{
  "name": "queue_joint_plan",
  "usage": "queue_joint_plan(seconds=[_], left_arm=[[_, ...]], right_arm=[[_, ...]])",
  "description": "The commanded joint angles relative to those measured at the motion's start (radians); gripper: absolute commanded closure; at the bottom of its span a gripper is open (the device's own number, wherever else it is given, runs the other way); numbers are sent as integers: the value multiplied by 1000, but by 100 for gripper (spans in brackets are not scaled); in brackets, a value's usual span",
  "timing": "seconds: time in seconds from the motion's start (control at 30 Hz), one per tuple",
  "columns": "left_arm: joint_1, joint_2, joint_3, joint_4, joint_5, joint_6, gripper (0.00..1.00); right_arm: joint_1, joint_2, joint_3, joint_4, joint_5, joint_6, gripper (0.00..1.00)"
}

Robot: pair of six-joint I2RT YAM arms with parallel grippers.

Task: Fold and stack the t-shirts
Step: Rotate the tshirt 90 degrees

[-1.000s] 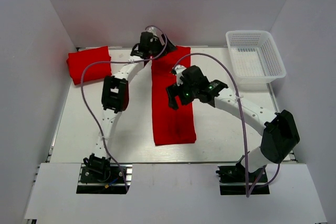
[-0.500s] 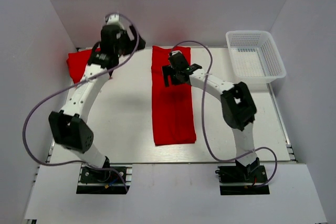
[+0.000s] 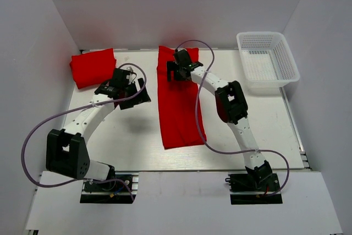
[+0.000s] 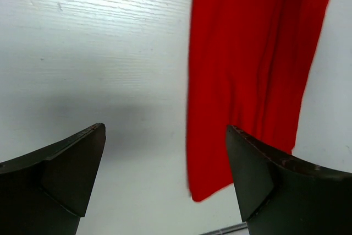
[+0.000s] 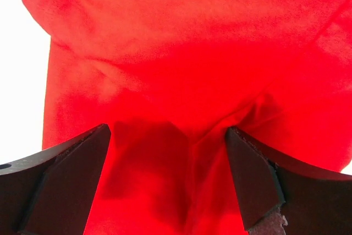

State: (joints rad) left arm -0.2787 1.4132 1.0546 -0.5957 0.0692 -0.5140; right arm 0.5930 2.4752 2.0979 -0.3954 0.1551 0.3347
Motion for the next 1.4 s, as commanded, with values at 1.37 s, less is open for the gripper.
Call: queue_joint_plan(seconds=[1.37], left_arm=[[-155, -43, -217, -61, 290, 97, 0]], right_arm=[[-35, -1066, -1300, 56, -649, 41, 10]])
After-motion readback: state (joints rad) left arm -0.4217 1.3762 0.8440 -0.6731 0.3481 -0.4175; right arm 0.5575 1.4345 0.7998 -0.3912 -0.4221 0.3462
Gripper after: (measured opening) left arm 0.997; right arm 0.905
